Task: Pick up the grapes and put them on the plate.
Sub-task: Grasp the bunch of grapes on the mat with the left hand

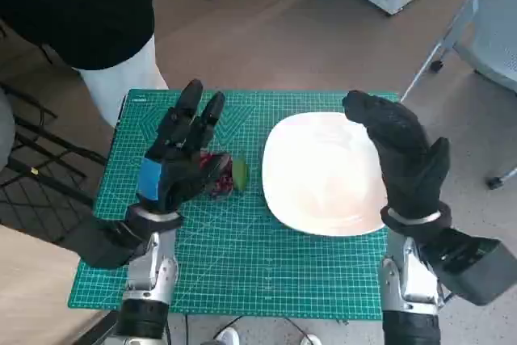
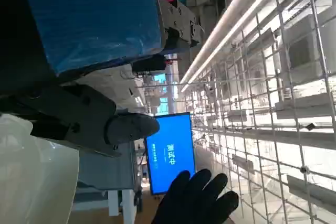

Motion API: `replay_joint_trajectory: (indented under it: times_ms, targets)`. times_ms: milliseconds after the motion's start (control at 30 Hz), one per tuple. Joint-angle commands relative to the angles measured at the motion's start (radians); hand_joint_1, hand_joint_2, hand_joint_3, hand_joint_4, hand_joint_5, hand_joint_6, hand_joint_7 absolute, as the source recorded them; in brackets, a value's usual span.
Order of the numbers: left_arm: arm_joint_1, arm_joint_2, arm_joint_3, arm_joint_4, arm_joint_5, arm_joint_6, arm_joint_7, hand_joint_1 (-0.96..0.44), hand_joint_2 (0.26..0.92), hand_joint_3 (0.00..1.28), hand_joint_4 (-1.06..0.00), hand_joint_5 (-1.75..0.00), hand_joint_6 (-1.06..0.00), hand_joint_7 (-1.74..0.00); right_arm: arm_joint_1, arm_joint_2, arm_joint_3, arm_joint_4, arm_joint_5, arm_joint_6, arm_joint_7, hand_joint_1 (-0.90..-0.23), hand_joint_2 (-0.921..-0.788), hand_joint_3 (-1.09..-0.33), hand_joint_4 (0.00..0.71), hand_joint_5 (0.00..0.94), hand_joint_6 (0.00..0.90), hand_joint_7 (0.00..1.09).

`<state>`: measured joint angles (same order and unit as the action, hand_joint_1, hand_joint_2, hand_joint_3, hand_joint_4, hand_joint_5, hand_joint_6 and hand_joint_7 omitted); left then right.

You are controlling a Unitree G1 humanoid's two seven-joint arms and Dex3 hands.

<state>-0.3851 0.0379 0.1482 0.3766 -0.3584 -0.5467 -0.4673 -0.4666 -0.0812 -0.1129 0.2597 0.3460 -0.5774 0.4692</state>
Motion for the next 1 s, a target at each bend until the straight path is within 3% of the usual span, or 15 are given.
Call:
replay_joint_trajectory:
  times_ms: [33,1000]
  targets:
    - [0.015,0.002,0.004,-0.004,-0.009,0.003,-0.008,-0.24,0.921,0.40,-0.25,0.00,-0.29,0.00,0.017,0.001,0.001,0.015,-0.012,0.002,-0.005,-0.442,-0.921,-0.553,0.316,0.003,-0.001,0.59]
    - [0.001,0.000,-0.002,-0.019,-0.009,0.024,-0.016,-0.23,0.921,0.40,-0.25,0.00,-0.29,0.00,0.009,-0.006,0.000,0.030,0.011,0.008,0.019,-0.428,-0.921,-0.560,0.309,0.000,-0.001,0.60]
